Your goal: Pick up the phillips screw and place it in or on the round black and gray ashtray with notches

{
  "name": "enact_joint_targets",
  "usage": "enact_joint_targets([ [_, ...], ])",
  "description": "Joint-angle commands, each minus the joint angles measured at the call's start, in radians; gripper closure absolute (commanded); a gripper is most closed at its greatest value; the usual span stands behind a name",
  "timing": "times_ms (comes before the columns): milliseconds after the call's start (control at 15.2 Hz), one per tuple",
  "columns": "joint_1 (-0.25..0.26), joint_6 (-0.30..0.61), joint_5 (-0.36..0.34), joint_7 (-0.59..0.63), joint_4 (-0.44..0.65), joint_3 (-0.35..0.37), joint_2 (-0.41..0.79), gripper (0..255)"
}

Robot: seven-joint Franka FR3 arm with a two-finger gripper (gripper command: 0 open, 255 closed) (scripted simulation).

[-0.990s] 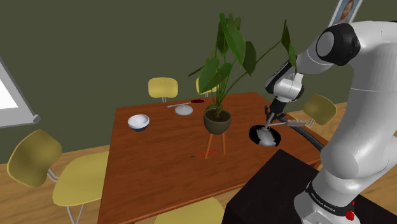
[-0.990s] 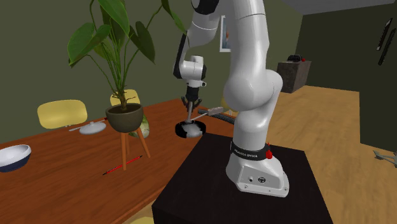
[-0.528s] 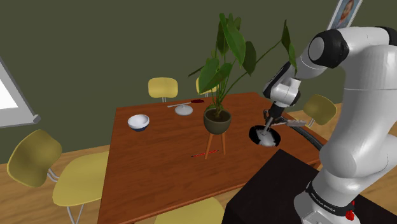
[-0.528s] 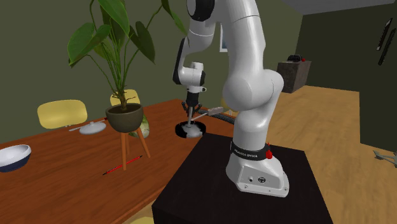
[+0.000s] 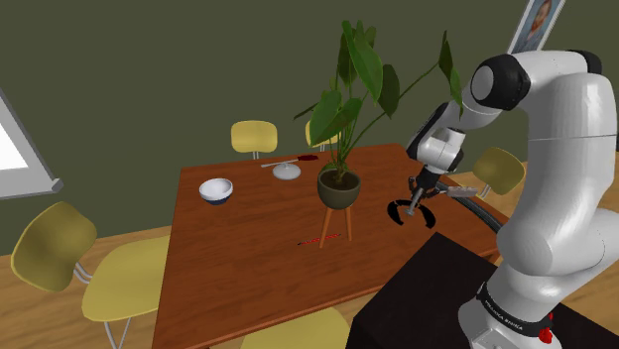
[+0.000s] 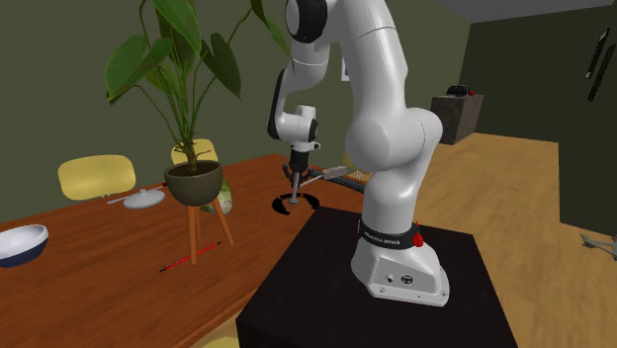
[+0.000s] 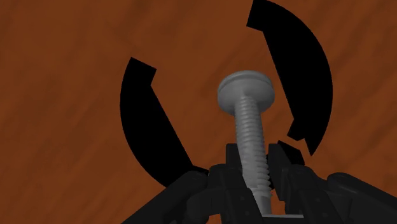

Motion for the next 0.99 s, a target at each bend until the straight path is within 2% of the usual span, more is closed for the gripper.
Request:
enact_joint_targets([
  [0, -0.001, -0.001, 0.002, -0.003, -0.003, 0.003, 0.005, 255],
  [264, -0.001, -0.001, 0.002, -0.003, -0.003, 0.003, 0.005, 255],
  [330, -0.002, -0.002, 0.002, -0.004, -0.003, 0.003, 0.006, 0],
  [660, -0.001, -0.001, 0.002, -0.003, -0.003, 0.003, 0.005, 0],
  [924, 0.046, -0.083, -0.102, 0.071, -0.041, -0.075, -0.12, 0],
])
